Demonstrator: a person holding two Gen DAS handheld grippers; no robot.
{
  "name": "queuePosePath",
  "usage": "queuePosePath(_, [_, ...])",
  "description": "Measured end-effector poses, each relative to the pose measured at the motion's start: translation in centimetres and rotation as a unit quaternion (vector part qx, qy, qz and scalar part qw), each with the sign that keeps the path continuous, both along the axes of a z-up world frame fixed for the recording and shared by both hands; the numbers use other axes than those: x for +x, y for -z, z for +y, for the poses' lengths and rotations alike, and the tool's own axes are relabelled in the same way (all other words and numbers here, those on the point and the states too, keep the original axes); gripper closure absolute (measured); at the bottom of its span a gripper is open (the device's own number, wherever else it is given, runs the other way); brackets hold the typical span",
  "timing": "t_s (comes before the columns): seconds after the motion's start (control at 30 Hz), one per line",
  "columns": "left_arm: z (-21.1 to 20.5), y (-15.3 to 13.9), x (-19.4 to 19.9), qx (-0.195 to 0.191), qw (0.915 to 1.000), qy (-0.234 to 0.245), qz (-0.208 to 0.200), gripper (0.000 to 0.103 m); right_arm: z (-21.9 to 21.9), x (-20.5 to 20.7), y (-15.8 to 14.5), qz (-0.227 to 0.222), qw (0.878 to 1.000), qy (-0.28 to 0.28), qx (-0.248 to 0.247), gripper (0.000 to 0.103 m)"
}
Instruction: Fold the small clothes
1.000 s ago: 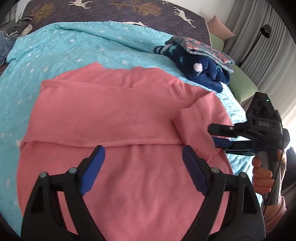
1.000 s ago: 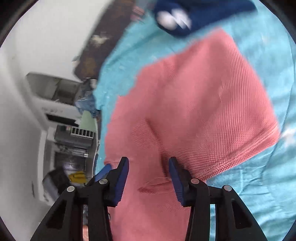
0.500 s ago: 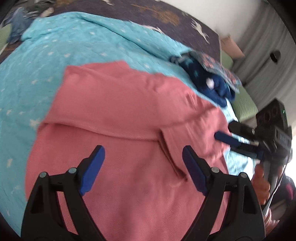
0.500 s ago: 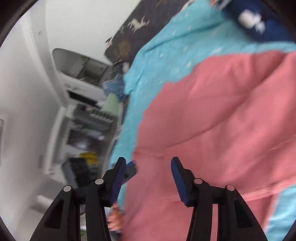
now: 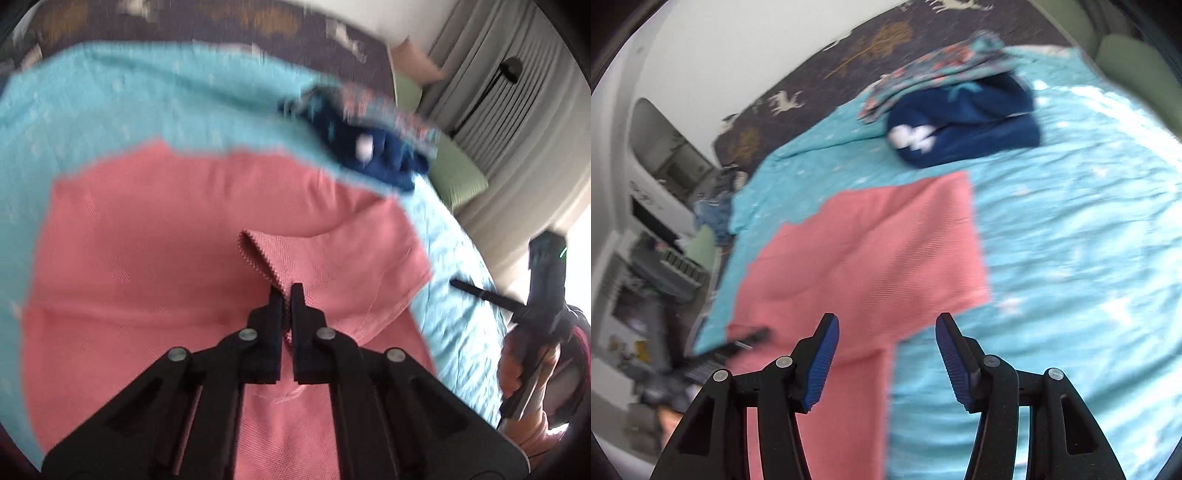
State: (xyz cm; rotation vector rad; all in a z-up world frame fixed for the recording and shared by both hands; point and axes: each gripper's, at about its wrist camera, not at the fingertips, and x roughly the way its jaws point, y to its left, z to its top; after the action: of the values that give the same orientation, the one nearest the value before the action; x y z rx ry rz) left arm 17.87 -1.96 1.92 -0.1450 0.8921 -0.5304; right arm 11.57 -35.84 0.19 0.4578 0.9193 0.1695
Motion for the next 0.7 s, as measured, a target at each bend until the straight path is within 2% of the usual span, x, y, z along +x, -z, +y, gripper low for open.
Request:
queuePosePath(0.03, [0.4, -1.7, 0.0, 0.008, 0.9996, -0.006, -0.028, 0.098, 0.2, -0.2, 0.0, 0.002, 0.999, 0.004, -0.032, 0.045])
queuePosePath(0.1, [1.1, -3.9, 0.3, 0.025, 0.9974, -0.02, -0.064, 0.098, 1.5, -0.1, 0.1, 0.005, 0.994, 0.009, -0.105, 0.031])
queuePosePath(0.17, [1.9, -5.2, 0.6, 0.038, 0.9954, -0.032, -0.082, 0.098, 3.5, 0.0, 0.5, 0.004, 0.981, -0.012, -0.196, 0.024])
queuePosePath(0.23, [2.9, -5.7, 1.4, 0.048, 0.9939, -0.047, -0.087, 0.098, 5.4, 0.6, 1.2, 0.002, 0.971, -0.04, -0.234, 0.024])
queuePosePath(0.33, [4.3, -5.8, 2.7, 0.054, 0.9928, -0.066, -0.083, 0.098, 7.2, 2.2, 2.0, 0.007, 0.97, -0.06, -0.235, 0.024])
queuePosePath(0.5, [7.1, -5.5, 3.6, 0.07, 0.9893, -0.098, -0.082, 0.098, 7.3, 5.1, 2.9, 0.032, 0.973, -0.043, -0.224, 0.024])
queuePosePath(0.7, [10.2, -2.9, 4.9, 0.076, 0.9878, -0.127, -0.048, 0.098, 7.4, 6.4, 3.3, 0.034, 0.97, -0.045, -0.235, 0.024])
